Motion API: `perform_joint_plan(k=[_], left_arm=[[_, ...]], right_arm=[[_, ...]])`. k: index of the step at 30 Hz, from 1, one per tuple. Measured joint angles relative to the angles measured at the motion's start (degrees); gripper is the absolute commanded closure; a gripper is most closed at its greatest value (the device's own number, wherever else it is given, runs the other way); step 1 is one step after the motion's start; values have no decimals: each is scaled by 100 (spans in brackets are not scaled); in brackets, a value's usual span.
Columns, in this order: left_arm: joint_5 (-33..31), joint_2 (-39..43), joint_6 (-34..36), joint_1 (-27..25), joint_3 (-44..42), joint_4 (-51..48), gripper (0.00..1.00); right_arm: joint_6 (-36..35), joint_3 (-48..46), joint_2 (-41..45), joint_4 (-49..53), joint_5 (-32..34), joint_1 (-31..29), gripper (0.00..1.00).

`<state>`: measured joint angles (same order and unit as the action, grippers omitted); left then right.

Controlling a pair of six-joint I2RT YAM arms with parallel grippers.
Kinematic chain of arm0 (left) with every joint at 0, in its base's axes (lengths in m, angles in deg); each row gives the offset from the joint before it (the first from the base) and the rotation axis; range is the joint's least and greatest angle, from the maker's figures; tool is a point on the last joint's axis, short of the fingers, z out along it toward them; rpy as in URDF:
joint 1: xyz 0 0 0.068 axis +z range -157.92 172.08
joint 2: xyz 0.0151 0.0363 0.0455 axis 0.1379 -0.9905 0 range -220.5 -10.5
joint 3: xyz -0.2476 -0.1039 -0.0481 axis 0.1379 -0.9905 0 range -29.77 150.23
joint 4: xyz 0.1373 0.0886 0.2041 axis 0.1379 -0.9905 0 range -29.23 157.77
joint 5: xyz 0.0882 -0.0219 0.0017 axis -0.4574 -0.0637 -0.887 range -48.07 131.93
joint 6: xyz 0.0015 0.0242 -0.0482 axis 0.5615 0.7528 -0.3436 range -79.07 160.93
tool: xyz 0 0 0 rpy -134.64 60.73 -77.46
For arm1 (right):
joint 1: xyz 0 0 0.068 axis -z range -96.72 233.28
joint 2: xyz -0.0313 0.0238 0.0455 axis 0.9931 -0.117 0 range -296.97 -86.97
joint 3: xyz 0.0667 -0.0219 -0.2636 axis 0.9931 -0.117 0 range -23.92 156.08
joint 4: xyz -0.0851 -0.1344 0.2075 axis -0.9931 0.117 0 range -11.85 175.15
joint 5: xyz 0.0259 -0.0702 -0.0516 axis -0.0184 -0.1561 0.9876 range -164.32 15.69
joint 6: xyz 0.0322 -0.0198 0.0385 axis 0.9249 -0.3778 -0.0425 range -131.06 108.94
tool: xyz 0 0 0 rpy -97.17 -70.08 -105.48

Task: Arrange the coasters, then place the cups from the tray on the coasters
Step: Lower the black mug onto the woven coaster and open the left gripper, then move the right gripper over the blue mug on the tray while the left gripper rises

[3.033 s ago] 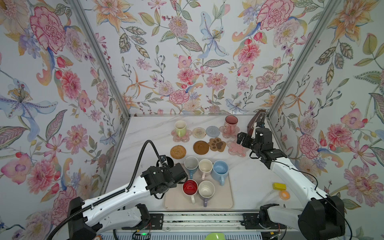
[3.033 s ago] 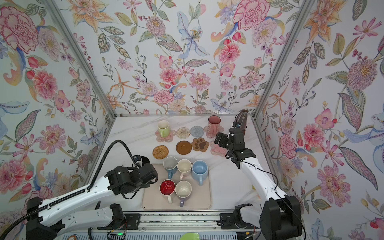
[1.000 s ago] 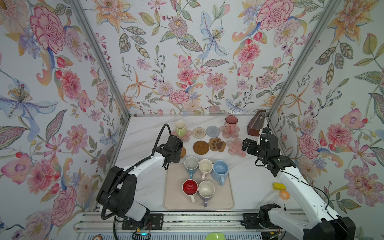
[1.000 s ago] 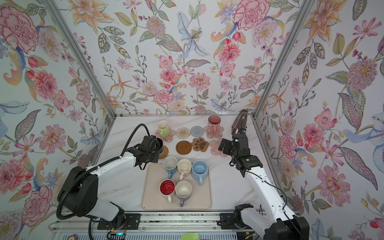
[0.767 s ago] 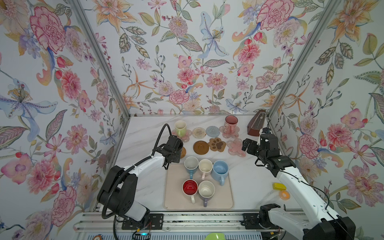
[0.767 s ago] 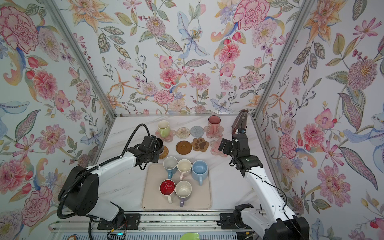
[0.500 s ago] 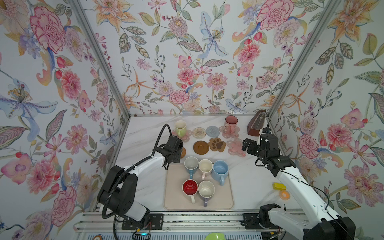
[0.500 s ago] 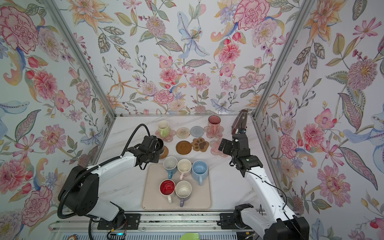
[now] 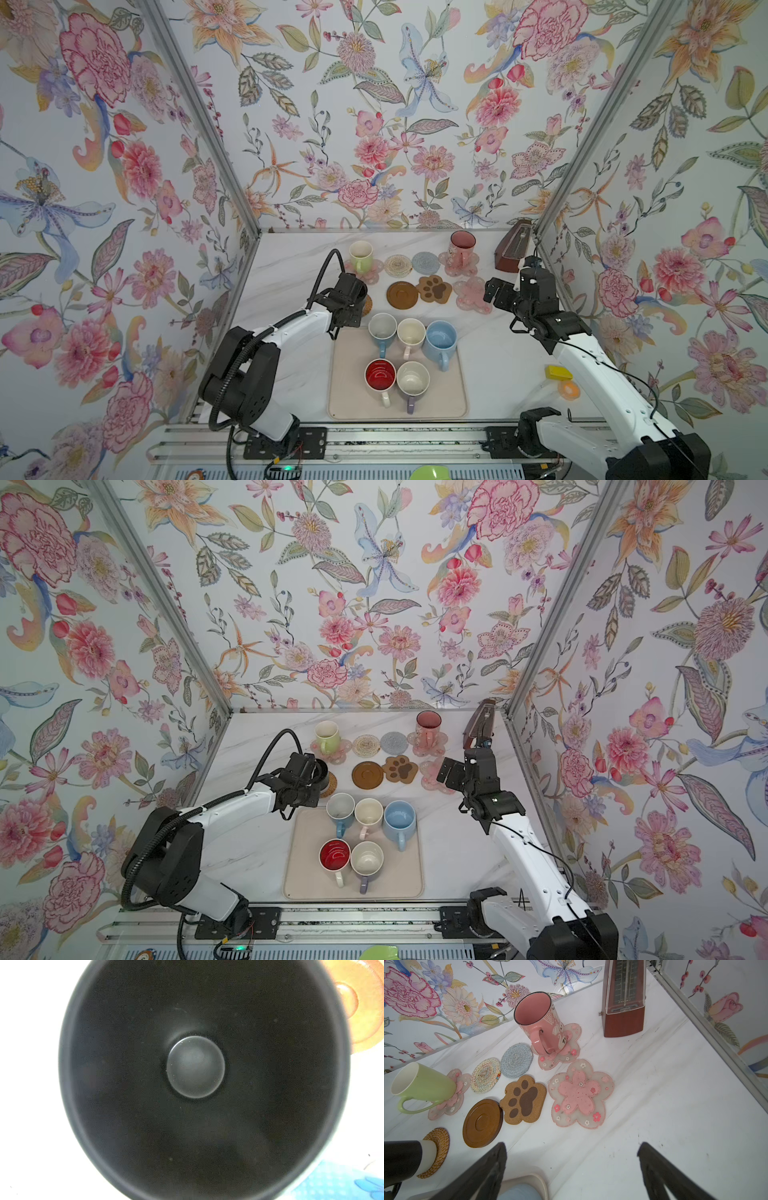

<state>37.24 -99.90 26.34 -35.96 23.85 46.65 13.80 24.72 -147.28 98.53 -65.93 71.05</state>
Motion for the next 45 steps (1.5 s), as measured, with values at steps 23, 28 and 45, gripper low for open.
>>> perform_joint_plan(k=[23, 28, 45], left_arm=[[-87, 317, -177, 7, 2, 55, 8], [-310, 1180, -238, 13, 2, -39, 1], [-1235, 5635, -778, 35, -2288, 452, 1]], right_arm=[[2, 0, 13, 26, -7, 0, 1], [2, 0, 103, 201, -35, 0, 1], [354, 170, 66, 1335, 299, -1064, 1]])
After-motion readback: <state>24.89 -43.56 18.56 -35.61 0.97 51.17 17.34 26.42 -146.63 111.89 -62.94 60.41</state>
